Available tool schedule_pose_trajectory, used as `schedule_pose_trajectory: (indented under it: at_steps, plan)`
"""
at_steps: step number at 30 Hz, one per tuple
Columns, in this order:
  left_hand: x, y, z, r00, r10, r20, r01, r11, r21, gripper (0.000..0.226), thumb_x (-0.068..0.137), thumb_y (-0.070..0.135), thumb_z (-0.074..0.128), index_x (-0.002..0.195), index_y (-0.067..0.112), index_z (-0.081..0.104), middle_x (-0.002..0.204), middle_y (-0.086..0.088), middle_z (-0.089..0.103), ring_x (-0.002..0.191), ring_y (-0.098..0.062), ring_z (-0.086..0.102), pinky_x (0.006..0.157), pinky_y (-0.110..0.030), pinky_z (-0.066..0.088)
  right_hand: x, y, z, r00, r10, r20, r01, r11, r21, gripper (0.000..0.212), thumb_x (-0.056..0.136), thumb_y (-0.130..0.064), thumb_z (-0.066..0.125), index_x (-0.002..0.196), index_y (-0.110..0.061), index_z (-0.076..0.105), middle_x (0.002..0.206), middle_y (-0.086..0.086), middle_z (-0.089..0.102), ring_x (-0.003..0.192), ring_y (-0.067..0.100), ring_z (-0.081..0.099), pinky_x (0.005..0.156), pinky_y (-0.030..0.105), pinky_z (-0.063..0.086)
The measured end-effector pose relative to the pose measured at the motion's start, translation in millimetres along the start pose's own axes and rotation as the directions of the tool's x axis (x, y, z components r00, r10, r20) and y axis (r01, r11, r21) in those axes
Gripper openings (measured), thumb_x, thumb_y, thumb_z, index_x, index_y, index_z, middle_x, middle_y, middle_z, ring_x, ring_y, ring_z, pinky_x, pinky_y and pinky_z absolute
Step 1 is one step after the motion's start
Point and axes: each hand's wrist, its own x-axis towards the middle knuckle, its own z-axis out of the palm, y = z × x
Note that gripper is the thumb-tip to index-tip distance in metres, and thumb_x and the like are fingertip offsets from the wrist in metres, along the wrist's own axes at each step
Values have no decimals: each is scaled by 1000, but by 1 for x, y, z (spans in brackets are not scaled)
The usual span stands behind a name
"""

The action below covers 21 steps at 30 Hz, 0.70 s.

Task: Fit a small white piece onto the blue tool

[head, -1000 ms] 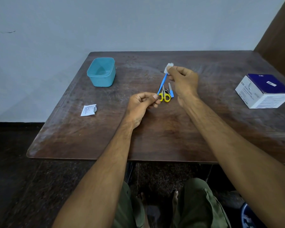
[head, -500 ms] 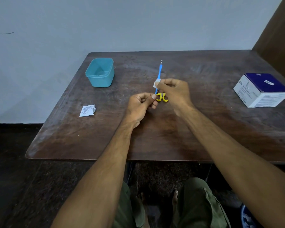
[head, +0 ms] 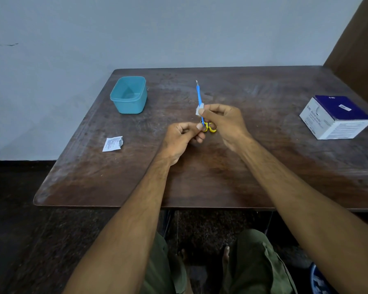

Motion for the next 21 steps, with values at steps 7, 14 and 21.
schedule_pose_trajectory:
  at_steps: [7, 14, 21]
  plan:
    - [3, 8, 3, 956, -22, -293, -6, 996, -94, 18, 96, 23, 58, 88, 12, 71, 78, -1, 70, 67, -9, 63, 62, -19, 48, -1, 7, -10, 996, -64, -59, 60, 996, -71, 12, 77, -12, 78, 87, -8, 74, 83, 11, 74, 65, 10, 61, 56, 20, 46]
    - [4, 40, 16, 959, 81, -273, -93, 995, -33, 11, 87, 11, 70, 94, 3, 71, 72, 0, 70, 66, -8, 65, 67, -22, 55, -17, 19, -8, 994, -107, -1, 106, 992, -75, 16, 79, -5, 76, 93, 2, 73, 79, 10, 71, 70, 11, 64, 68, 20, 54]
    - [0, 53, 14, 951, 92, -295, -94, 996, 8, 9, 87, 11, 70, 94, 6, 72, 74, -3, 68, 64, -5, 62, 64, -18, 52, -38, 25, -13, 996, -94, 11, 95, 993, -65, 15, 78, -7, 78, 90, -2, 73, 87, 11, 72, 78, 11, 63, 78, 19, 52]
